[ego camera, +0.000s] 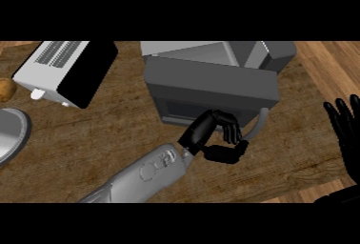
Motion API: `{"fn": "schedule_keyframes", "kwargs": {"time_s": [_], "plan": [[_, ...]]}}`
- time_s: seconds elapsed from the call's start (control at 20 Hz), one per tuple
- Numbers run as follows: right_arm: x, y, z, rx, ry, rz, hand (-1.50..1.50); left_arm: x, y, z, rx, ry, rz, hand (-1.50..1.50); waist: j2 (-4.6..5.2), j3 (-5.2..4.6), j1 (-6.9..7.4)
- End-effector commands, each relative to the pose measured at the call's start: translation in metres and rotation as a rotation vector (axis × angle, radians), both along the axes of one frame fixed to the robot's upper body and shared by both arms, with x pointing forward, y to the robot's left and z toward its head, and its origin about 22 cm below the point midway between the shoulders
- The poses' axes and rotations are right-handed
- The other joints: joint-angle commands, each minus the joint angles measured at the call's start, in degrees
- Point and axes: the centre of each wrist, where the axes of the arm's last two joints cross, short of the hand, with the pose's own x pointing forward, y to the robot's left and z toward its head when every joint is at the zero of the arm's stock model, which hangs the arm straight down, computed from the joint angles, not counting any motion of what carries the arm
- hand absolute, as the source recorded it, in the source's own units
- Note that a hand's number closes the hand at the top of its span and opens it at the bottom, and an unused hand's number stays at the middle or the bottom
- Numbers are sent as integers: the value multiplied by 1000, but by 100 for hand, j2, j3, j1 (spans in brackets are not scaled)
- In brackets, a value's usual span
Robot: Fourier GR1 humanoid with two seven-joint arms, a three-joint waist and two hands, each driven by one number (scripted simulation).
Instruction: Pick up the milk, place it into the microwave and close the microwave
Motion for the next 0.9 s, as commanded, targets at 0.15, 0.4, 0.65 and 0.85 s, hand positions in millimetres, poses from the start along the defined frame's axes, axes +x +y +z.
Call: {"fn": "schedule_keyframes", "kwargs": {"time_s": [0.15,0.4,0.65,0.85], "plan": [[10,-5,28,-31,-53,56,-150,24,-10,30,-77,-59,39,150,87,9,-420],[12,0,34,-20,-51,103,-150,39,-14,48,-103,-66,83,150,136,19,-666],[17,2,49,-40,-75,156,-150,52,-15,58,-96,-86,115,150,219,27,-847],[18,-1,56,-48,-70,154,-150,62,-15,70,-115,-94,152,150,243,30,-961]]}}
